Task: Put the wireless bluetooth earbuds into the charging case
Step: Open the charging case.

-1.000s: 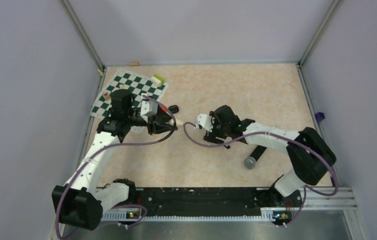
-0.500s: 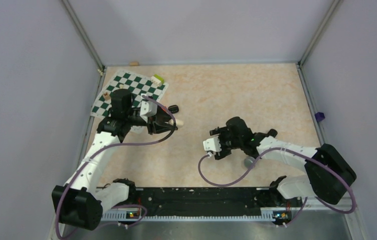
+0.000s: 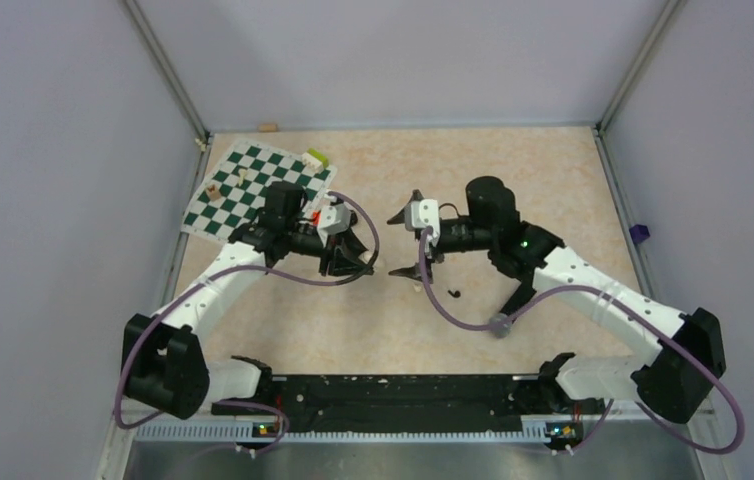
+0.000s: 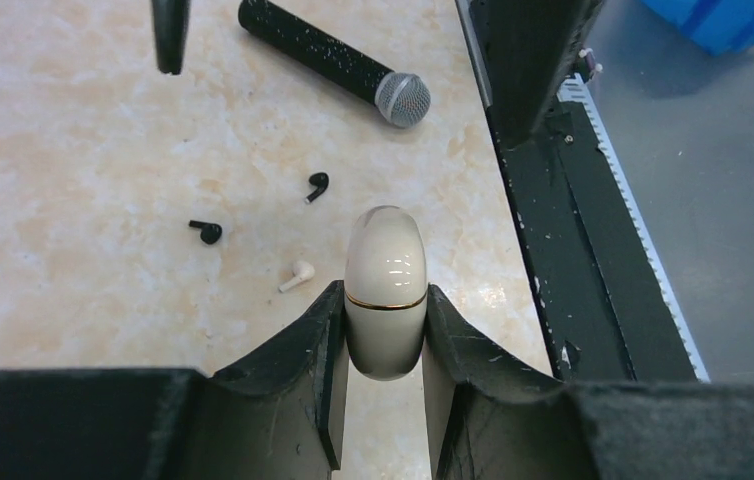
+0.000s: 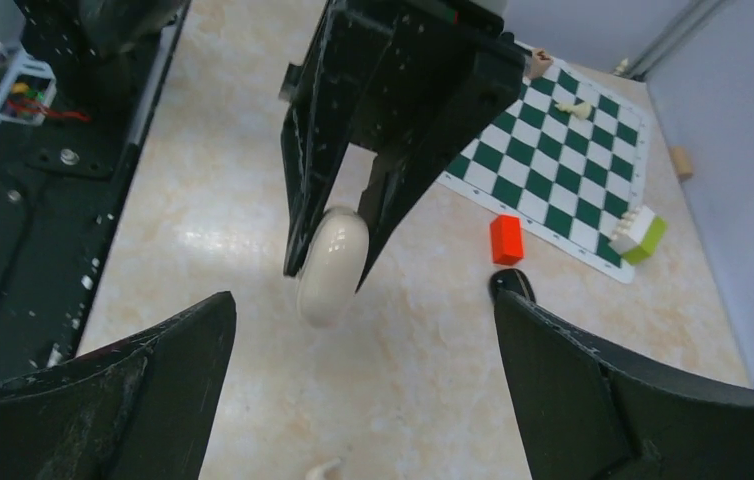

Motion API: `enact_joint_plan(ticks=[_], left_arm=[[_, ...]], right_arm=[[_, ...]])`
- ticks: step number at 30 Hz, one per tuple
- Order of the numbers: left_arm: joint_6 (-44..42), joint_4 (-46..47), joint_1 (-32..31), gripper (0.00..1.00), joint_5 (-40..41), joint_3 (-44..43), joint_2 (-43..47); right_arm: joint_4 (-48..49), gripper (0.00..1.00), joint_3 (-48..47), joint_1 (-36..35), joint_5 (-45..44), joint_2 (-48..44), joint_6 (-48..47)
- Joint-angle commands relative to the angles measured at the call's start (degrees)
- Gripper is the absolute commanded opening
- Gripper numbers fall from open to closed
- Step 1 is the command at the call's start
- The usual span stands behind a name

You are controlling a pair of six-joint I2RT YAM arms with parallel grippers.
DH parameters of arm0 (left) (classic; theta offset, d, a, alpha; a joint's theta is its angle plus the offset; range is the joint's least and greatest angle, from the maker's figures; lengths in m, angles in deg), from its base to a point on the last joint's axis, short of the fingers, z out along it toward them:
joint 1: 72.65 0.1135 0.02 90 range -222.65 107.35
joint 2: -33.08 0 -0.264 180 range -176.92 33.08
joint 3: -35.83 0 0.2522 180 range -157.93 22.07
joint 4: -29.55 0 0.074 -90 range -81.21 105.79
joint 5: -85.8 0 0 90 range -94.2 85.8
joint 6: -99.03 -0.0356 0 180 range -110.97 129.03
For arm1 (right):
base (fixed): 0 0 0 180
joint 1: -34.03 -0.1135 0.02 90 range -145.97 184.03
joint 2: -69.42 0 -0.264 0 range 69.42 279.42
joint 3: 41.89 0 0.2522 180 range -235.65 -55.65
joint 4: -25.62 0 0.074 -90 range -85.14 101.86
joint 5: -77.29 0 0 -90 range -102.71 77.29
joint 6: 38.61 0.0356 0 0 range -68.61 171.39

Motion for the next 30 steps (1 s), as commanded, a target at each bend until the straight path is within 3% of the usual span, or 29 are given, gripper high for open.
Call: enact_joint_plan(ticks=[1,7,12,15,22,27,30], left_arm=[[-6.4,-6.0,-1.9,0.0,1.7,-3.1,-1.1],[-6.0,-5.2,-3.0,0.0,1.9,-2.4,-0.1],[-5.8,-4.5,-3.1,0.0,0.9,-1.3,0.8],[-6.3,-4.3,-3.2,0.0,0.7,-0.8,0.9],[-7.5,-4.7,-3.4,0.0,-0.6,-0.6,2.4],[-7.7,-3.3,-3.3,0.0,-2.0,0.7,3.8],[-3.4,0.2,-3.1,0.0,-2.1,1.5,4.4]], right_arm=[[2.6,0.99,-3.2,-0.4,4.6,5.6,14.6],[9.2,0.99,-4.0,-0.5,2.9,12.5,23.9],[10.8,0.99,-3.6,-0.4,-6.0,13.2,23.0],[8.8,0.99,-5.7,1.8,-6.6,12.3,21.9],[3.3,0.99,-10.2,10.9,-2.5,10.7,21.0],[-1.6,0.99,-12.2,11.5,15.5,8.4,20.9],[-2.4,0.99,-10.4,11.6,16.2,6.6,16.6]])
